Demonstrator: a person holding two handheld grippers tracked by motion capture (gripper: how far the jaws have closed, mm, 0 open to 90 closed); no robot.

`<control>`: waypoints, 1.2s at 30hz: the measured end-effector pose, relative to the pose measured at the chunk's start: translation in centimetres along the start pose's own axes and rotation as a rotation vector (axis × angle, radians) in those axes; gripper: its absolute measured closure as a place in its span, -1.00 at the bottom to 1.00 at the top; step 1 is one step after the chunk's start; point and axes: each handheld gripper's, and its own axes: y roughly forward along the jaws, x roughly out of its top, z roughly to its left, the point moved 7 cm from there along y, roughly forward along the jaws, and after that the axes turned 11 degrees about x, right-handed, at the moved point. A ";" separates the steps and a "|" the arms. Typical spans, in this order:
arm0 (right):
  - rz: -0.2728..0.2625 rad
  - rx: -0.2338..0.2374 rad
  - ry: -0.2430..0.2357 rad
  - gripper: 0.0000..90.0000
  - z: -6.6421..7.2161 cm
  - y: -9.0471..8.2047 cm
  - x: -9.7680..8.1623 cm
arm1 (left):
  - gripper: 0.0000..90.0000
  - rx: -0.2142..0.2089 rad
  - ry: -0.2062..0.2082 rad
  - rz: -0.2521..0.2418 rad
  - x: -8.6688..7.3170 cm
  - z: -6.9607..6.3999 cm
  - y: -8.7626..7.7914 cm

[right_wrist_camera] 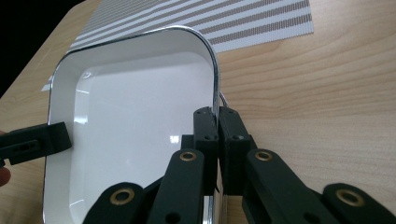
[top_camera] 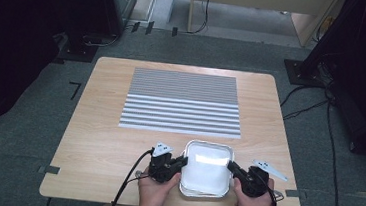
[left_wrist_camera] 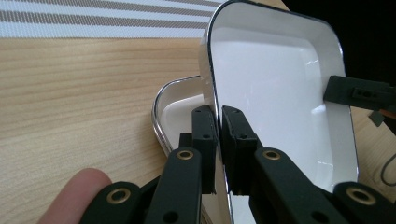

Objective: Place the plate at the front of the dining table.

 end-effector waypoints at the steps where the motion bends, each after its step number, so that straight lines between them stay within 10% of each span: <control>1: -0.001 -0.001 -0.009 0.97 0.2 -0.1 0.1 | 0.90 0.000 0.000 0.000 0.0 0.0 0.0; 36: -0.001 -0.003 -0.135 1.00 3.0 2.3 3.6 | 0.94 0.035 -0.014 -0.042 3.6 2.3 -1.3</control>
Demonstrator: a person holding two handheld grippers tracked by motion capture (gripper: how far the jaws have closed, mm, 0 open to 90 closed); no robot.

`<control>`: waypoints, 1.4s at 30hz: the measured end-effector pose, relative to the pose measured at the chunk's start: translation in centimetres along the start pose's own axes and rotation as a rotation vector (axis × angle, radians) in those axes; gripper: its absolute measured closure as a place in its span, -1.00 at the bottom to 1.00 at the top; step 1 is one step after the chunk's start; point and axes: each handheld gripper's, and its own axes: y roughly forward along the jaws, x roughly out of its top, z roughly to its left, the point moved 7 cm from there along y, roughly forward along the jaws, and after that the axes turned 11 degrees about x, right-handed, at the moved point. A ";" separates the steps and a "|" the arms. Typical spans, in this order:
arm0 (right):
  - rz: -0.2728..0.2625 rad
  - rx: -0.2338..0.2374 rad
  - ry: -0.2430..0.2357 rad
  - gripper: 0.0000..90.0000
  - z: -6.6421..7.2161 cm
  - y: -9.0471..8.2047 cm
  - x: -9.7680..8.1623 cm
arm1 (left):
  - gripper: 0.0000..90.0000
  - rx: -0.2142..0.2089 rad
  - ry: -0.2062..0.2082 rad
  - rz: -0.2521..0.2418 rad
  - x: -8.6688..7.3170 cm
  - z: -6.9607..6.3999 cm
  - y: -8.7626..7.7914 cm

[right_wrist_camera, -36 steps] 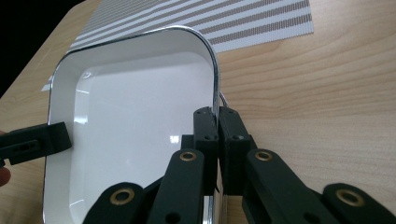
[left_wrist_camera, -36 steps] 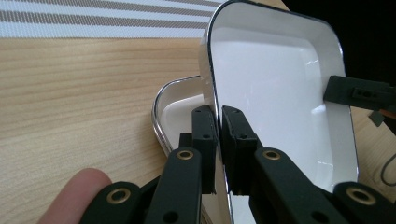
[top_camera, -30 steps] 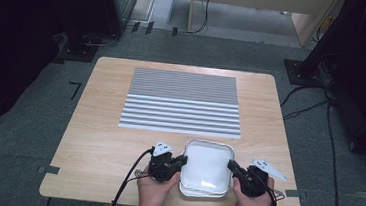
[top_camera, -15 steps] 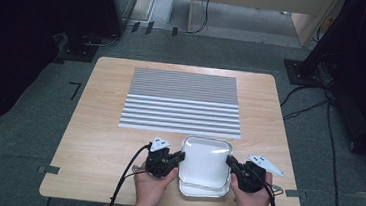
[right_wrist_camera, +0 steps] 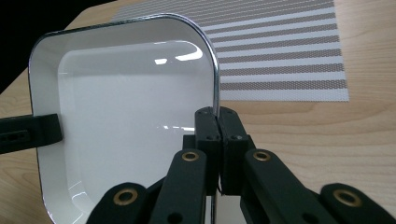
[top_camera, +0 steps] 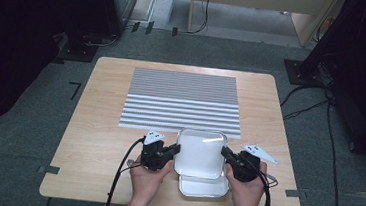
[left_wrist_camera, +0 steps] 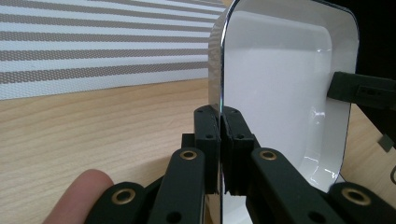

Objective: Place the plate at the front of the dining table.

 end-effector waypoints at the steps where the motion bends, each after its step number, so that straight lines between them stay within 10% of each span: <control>1: 0.000 0.000 0.000 1.00 0.0 0.0 0.0 | 0.94 0.000 0.000 0.000 0.0 0.0 0.0; 21: 0.037 0.045 0.000 0.99 1.5 4.3 3.4 | 0.96 0.057 -0.026 -0.017 3.5 3.7 0.6; 42: 0.186 0.019 0.040 0.99 1.0 10.7 7.6 | 0.98 0.120 -0.063 0.079 7.7 7.9 4.5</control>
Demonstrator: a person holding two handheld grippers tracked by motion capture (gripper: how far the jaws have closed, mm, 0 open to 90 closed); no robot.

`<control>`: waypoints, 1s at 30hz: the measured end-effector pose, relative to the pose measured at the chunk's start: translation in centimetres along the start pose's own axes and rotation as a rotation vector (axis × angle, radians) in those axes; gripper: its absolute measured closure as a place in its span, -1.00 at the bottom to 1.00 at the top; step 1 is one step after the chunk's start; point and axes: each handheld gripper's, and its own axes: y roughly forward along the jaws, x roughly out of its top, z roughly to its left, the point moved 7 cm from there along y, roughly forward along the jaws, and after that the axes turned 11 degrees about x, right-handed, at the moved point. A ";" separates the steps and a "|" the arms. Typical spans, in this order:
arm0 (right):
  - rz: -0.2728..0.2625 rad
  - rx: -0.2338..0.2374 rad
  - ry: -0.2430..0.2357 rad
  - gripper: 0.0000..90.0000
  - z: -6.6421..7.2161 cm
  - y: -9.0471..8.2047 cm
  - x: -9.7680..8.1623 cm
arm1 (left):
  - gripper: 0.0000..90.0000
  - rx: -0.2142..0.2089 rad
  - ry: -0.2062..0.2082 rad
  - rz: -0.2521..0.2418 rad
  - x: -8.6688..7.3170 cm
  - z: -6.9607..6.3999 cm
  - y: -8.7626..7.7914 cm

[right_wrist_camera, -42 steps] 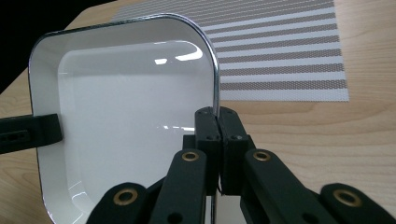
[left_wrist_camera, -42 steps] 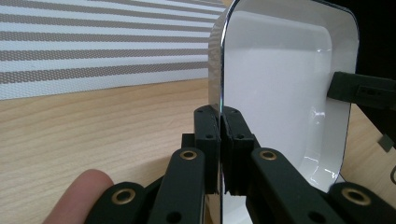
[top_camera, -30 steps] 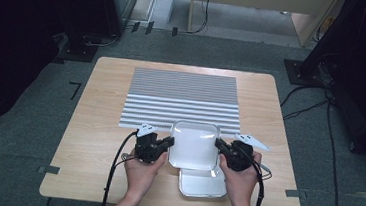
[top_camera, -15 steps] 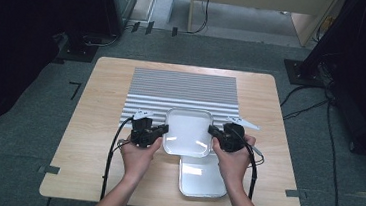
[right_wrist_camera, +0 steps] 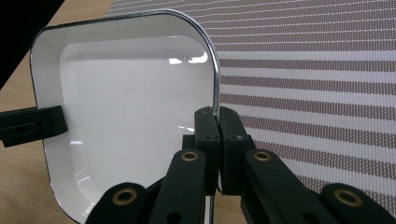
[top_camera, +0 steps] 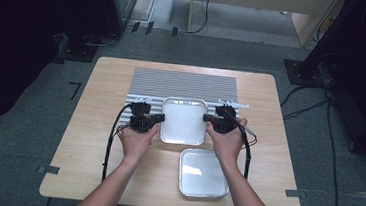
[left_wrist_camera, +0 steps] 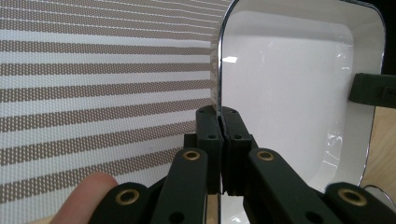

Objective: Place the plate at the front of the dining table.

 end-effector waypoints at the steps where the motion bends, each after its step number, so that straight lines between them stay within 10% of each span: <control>1: 0.007 -0.007 0.005 0.99 -0.1 0.6 0.5 | 0.99 0.005 -0.001 0.010 0.4 0.3 0.5; 30: 0.040 -0.009 0.090 0.98 -3.8 6.9 4.4 | 1.00 0.038 -0.044 0.106 4.7 2.9 7.2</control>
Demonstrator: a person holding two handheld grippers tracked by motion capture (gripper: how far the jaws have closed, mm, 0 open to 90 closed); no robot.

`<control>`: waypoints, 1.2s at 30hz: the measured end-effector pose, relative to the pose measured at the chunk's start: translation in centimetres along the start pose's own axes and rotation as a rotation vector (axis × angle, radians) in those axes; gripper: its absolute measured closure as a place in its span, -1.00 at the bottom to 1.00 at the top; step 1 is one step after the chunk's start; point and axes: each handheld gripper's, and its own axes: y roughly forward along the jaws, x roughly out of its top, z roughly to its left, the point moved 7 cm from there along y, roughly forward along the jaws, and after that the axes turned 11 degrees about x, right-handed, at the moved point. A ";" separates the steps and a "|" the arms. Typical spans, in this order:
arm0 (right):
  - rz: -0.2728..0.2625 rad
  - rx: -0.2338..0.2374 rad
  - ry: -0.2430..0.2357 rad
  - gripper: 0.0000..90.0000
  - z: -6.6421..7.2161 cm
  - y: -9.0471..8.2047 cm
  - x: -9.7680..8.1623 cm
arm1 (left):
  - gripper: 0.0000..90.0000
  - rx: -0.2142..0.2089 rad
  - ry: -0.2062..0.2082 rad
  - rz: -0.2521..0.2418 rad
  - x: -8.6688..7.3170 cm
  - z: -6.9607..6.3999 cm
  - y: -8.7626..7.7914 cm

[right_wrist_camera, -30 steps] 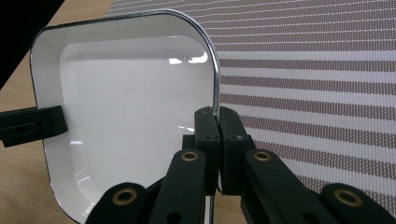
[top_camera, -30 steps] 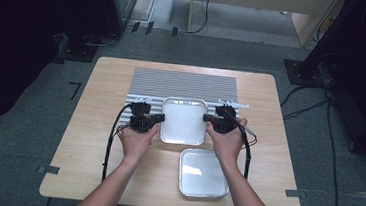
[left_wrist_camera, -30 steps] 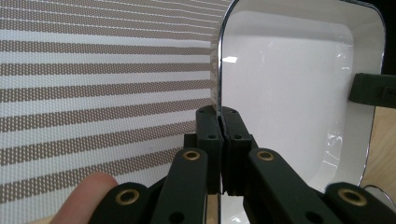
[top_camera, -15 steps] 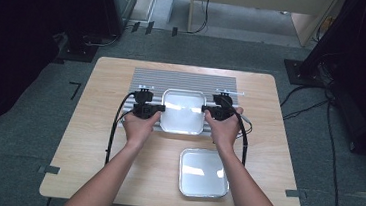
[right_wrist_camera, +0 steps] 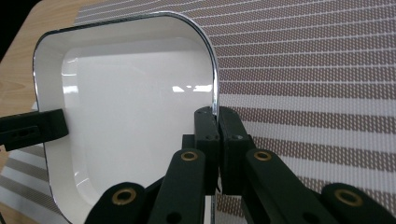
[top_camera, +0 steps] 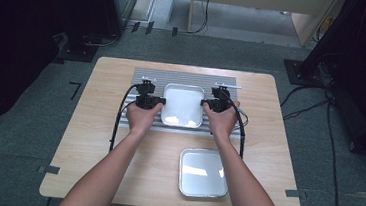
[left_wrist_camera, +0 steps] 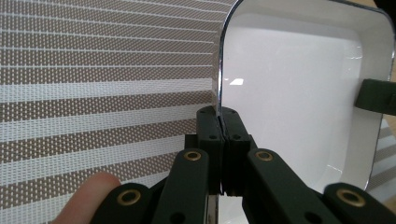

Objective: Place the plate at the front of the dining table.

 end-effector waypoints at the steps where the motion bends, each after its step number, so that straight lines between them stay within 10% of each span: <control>1: 0.000 0.000 0.000 0.98 0.0 0.0 0.0 | 1.00 0.000 0.000 0.000 0.0 0.0 0.0; 18: -0.007 -0.032 0.082 0.96 -1.9 3.6 0.6 | 0.98 -0.028 -0.180 0.026 0.2 1.8 3.6; 27: -0.039 -0.007 0.060 0.76 -3.1 4.2 0.0 | 0.62 -0.052 -0.153 -0.055 0.5 2.3 3.5; 36: -0.028 0.066 0.127 0.57 -3.3 2.1 -1.0 | 0.50 -0.021 -0.097 0.004 -0.4 1.9 1.9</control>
